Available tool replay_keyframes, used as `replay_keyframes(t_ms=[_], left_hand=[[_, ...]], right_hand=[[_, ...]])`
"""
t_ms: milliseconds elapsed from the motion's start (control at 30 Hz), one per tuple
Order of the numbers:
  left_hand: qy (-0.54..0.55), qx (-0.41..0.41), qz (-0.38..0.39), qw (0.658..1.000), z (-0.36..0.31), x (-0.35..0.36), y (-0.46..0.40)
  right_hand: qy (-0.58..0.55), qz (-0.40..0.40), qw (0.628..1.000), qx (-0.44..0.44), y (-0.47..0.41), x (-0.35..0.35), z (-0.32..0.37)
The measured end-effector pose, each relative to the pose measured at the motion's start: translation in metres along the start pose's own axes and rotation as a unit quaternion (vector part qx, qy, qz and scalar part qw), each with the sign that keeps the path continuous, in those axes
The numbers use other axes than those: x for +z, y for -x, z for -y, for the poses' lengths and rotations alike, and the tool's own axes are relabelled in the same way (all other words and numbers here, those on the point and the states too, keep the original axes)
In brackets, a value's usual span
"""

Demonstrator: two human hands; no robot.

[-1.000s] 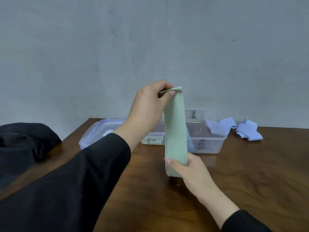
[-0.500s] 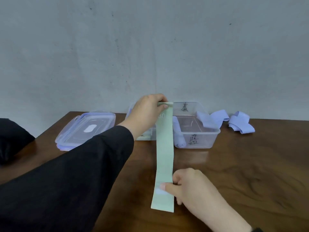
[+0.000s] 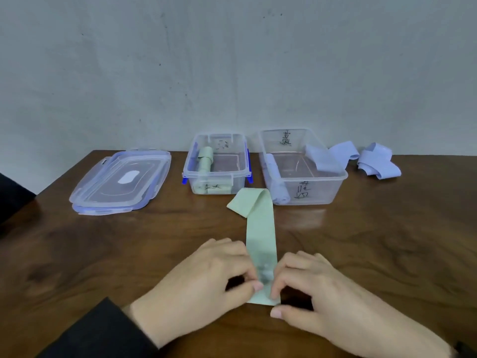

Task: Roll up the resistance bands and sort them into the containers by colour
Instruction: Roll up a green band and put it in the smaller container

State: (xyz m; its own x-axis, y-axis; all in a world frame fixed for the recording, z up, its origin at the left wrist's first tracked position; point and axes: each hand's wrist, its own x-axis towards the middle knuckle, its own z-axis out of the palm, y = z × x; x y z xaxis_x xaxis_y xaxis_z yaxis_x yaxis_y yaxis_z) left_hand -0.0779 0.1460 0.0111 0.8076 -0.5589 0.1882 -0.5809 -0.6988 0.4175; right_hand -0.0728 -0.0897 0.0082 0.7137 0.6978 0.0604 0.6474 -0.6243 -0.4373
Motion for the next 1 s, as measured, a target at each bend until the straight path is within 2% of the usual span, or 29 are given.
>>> replay_keyframes(t_ms=[133, 467, 667, 1000], left_hand=[[-0.037, 0.028, 0.048, 0.998, 0.008, 0.001, -0.001], [-0.02, 0.005, 0.016, 1.0, 0.006, 0.004, -0.004], [-0.06, 0.017, 0.014, 0.998, 0.005, 0.002, -0.003], [-0.101, 0.021, 0.022, 0.994, 0.003, 0.004, -0.001]], right_hand=[[-0.002, 0.0, 1.0, 0.015, -0.003, 0.0, 0.004], [-0.013, -0.03, 0.999, 0.037, -0.01, 0.003, 0.009], [-0.015, -0.017, 0.999, 0.036, -0.011, 0.002, 0.001], [-0.052, -0.044, 0.996, 0.05, -0.009, 0.001, 0.003]])
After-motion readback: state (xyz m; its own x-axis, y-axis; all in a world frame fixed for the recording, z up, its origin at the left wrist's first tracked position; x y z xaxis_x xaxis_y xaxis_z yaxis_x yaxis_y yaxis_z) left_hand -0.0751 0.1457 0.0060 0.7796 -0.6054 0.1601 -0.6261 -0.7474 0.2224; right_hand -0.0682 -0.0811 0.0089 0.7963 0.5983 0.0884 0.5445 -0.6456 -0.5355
